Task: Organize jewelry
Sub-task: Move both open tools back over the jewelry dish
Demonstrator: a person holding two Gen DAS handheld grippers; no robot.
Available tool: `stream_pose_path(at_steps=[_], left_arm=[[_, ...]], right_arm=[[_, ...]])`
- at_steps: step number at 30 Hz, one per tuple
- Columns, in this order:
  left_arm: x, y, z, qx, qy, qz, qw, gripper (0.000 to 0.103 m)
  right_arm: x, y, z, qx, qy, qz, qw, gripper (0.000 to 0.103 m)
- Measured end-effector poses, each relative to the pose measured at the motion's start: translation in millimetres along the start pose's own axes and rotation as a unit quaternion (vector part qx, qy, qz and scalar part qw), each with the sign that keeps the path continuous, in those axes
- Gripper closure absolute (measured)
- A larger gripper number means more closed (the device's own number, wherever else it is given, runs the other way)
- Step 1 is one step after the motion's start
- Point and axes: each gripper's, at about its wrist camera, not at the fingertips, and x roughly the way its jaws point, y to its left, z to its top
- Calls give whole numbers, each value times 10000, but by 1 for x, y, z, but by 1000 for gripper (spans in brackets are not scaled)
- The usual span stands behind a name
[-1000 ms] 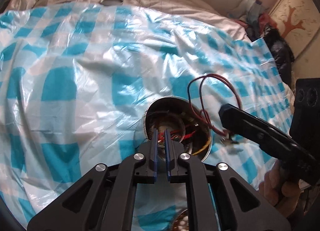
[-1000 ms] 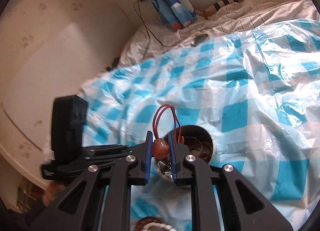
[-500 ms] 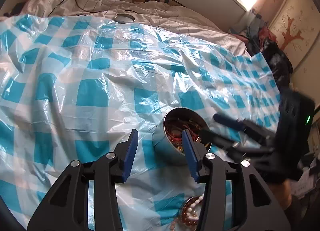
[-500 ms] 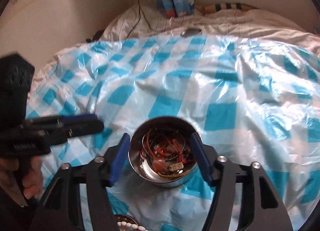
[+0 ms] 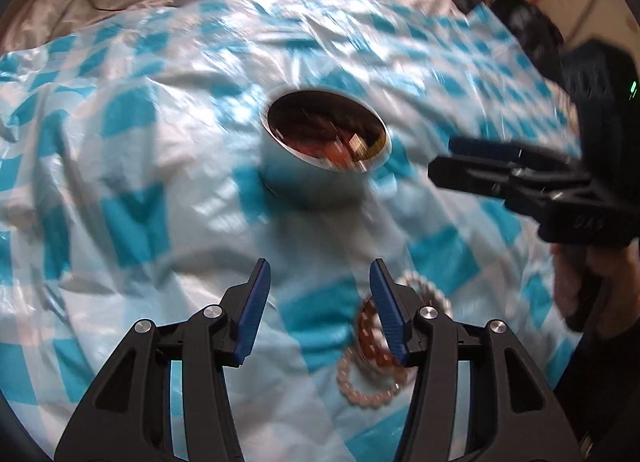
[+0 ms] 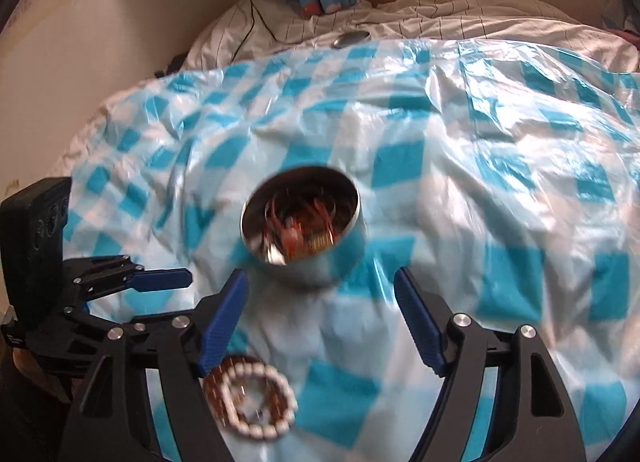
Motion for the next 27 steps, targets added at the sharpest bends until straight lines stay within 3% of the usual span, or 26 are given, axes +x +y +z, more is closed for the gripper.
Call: stream_pose_path(at_steps=[4,8,12,15,19,23,27], left_arm=[[3,-14,-11,117,106,-20,9999,54],[-2,-10,-19,80,114,86,9999,54],[0,3,-21,-104,152,181,9997,54],[-2,9,-19,-182,109,201,9996,54],[-4,10,-16,-173,62,198,9996,54],[-3,6,-15,-109,85,194,9997,54],[-2,3,-15,-38,108,209,9997,54]], right_arm=[[-5,3,-17,-75,308,245,9992,30],[-5,18,-36,-468,600,234,9968,30],[0,26,-50,-715,586,-39,9957,30],[7,35,-54,-1261,484,-743,9880,30],[16,42,-61,-1627,607,-831,9813,30],[24,54,-68,-2142,528,-1225,9676,30],[22,50,-64,-2089,448,-1249,9689,32]])
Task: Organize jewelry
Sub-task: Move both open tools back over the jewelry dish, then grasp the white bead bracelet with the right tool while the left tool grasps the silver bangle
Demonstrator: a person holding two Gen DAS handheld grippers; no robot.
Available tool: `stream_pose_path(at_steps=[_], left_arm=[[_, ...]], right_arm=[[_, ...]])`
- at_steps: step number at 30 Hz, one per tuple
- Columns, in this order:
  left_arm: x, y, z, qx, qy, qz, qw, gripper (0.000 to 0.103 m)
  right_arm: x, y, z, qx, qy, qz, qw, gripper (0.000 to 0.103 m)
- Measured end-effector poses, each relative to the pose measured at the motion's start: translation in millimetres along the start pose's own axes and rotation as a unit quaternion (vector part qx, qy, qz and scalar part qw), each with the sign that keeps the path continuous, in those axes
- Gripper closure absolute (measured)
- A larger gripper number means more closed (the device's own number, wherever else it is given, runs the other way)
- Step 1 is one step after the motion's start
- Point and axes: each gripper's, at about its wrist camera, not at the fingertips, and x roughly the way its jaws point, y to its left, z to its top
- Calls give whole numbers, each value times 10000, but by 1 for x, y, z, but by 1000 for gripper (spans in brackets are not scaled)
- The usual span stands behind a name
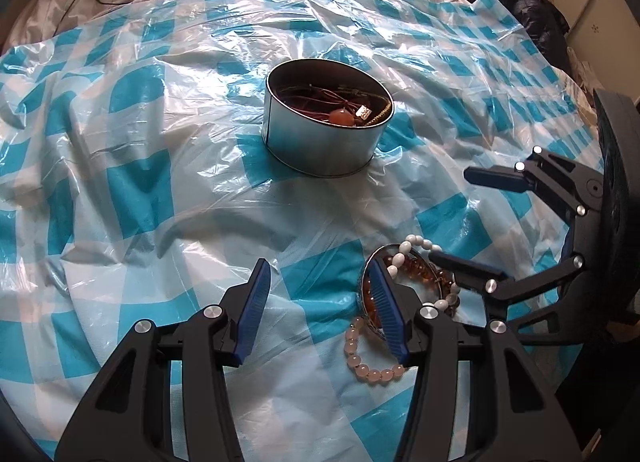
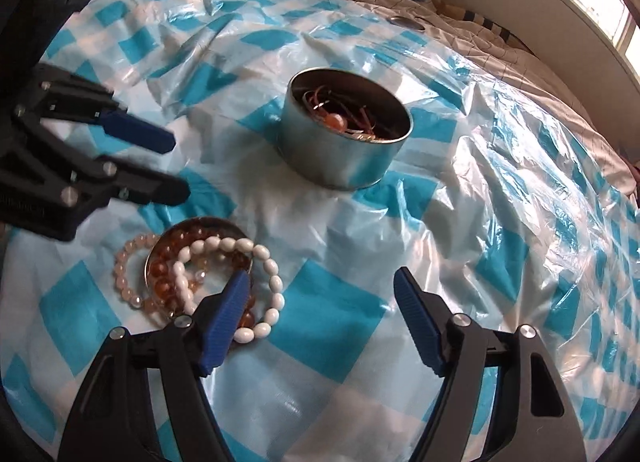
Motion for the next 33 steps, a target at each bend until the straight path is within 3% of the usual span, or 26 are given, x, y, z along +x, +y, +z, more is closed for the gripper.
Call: stream_pose_path(at_steps=[3,11,16,17,21,27,33], left_arm=[[1,0,0,-26,16,17,10000,54],[12,-14,-6,310,254,-92,9992,54],[15,-18,-8,408,316,-123,9986,54],[14,-16,-8,345,299,-158,9988,54],[9,-2,-5,-32,243,-426,9988,54],[8,9,-3,-388,181,-685,9967,54],[21,-13,-4,-43,263,-494,9984,54]], right_arm=[[11,6,-3,-317,121,-362,9988,32],[19,18,0,-623,-66,-632,9960,35],[22,30,0,-724,-11,-168,9972,89],[23,29,0,-659,15,-67,9978,94],[19,3,2,187,39,684,9975,95],[6,-41,1,1455,-213,1595,9762,95],[5,-65,-3,2088,-268,1722,9623,95]])
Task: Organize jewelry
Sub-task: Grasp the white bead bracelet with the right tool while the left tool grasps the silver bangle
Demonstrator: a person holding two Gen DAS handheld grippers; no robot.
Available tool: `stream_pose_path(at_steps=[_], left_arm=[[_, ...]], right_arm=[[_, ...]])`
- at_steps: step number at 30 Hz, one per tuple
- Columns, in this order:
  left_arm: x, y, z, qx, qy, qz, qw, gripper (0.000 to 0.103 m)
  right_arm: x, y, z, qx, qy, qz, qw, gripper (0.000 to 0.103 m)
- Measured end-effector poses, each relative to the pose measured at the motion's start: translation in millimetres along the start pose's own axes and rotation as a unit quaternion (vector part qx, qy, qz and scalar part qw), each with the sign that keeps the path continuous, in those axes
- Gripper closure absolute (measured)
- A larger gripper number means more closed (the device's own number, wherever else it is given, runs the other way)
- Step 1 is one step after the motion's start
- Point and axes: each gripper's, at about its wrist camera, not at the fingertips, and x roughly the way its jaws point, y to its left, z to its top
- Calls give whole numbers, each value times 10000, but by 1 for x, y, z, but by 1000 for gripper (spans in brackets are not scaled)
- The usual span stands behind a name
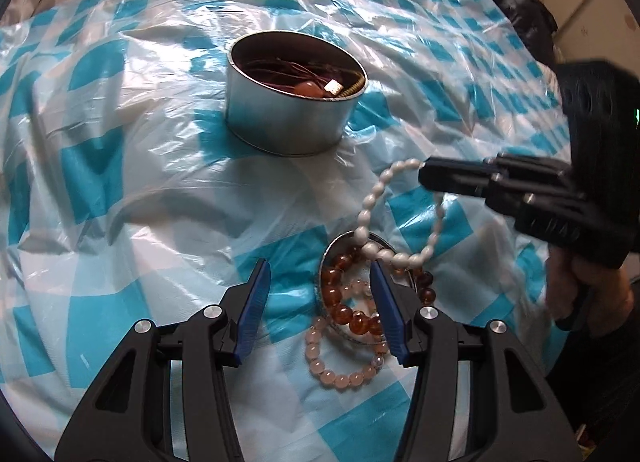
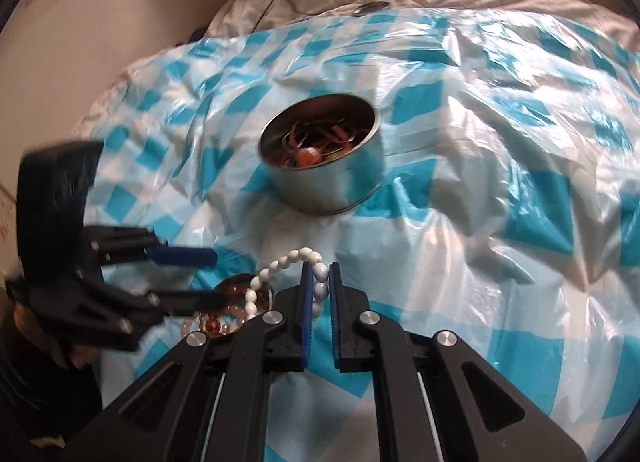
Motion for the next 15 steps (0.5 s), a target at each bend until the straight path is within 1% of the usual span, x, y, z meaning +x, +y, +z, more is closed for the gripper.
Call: stream_pose_path(at_steps=[4,5,6,8,10,11,14,15], left_arm=[[6,-6,3,-12,-18,-7,10000,55],[7,-7,4,-8,-30,-14,10000,62],[7,-8,4,33,-21,11,10000,79],[9,-9,6,87,17,55,9999,89],[9,-9,5,104,9,29,9999,93],[7,-9,6,133,-36,87,9999,98],[1,-6,7,80,-124,18,9999,100],[-2,-5,7,62,-168,16,9998,100]], right_arm=[[2,-10,-1,100,72,-301,9995,95],[2,-11,-2,88,98,-395,9991,95],[5,-12,-2,62,155,-495,9986,95],[10,-15,-4,79,273,-542,9981,94],[15,-18,-6,116,367,-513,9979,91],[16,-18,-6,105,383,-486,9980,87],[22,-11,-8,-90,431,-524,9977,78],[23,-7,-9,-201,441,-598,9970,77]])
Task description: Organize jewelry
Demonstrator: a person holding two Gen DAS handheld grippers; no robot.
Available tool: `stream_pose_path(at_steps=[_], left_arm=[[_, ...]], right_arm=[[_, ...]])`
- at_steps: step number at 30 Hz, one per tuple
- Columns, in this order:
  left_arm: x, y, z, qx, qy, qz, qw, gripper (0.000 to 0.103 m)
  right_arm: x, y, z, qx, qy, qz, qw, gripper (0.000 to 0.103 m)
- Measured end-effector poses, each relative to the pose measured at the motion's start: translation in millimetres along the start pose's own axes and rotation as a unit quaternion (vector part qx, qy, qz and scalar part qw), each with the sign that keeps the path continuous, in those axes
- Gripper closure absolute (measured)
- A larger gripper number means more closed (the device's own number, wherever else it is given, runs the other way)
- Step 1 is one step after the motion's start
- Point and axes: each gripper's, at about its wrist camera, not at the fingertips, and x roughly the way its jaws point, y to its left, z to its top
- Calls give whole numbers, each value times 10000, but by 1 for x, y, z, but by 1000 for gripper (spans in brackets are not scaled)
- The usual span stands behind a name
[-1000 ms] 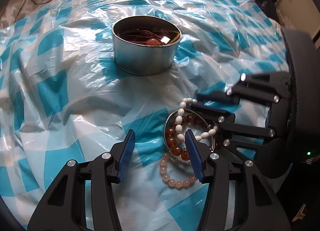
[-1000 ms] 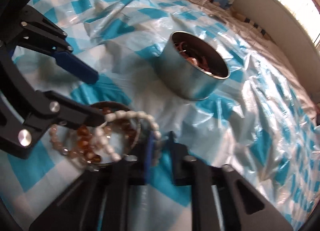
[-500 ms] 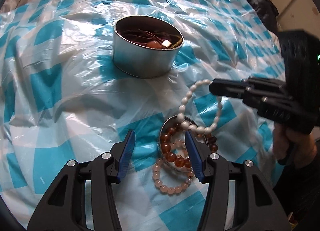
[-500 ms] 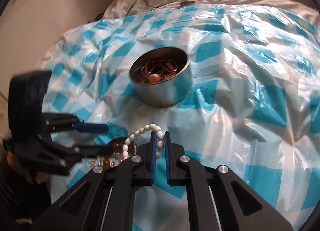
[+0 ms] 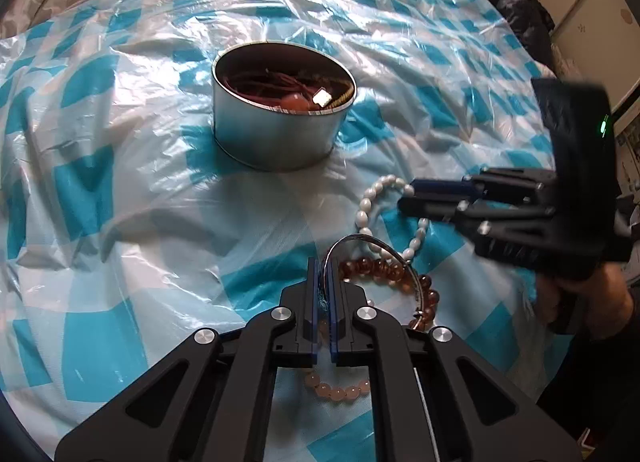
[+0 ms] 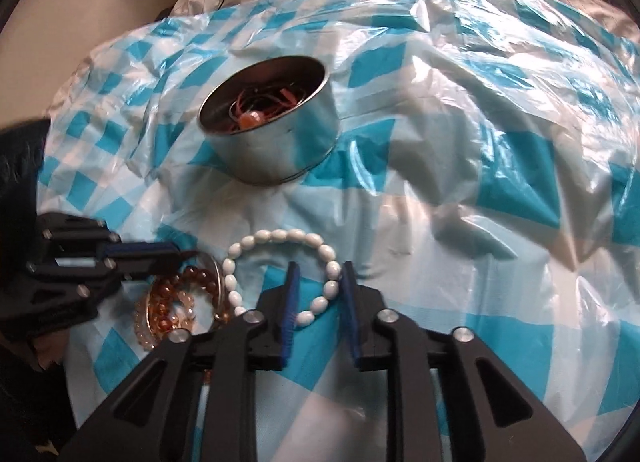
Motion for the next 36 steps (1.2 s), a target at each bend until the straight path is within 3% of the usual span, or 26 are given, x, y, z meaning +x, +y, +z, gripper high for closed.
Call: stream_pose_path(at_steps=[3,5,15,27,31,33,36], left_arm=[[-9,4,1,-60,-101,-102,9999,100],[-15,6,2,-87,-172,-140,9997,100],[-44,26,13,-383,-568,-250,9973,100],[-55,31,24,-575,-836,-235,9946,99],[-52,32,34,-667,-889,-277,9934,99],[-49,32,38,-722,-906,-298,9928,99],[-46,32,41,-753,-898,-313,9926,99]], right_arm=[[1,5,-1,-124,-14,-118,9999,78],[-2,2,0,-59,-61,-166,9998,93],[-35,-28,9,986,-634,1164,9863,95],[-85,-24,24,1262,-1388,1978,9621,99],[-93,-26,34,1338,-1575,2065,9564,99],[-90,-26,37,1311,-1492,1871,9620,99],[-68,-20,36,1109,-882,1309,9812,95]])
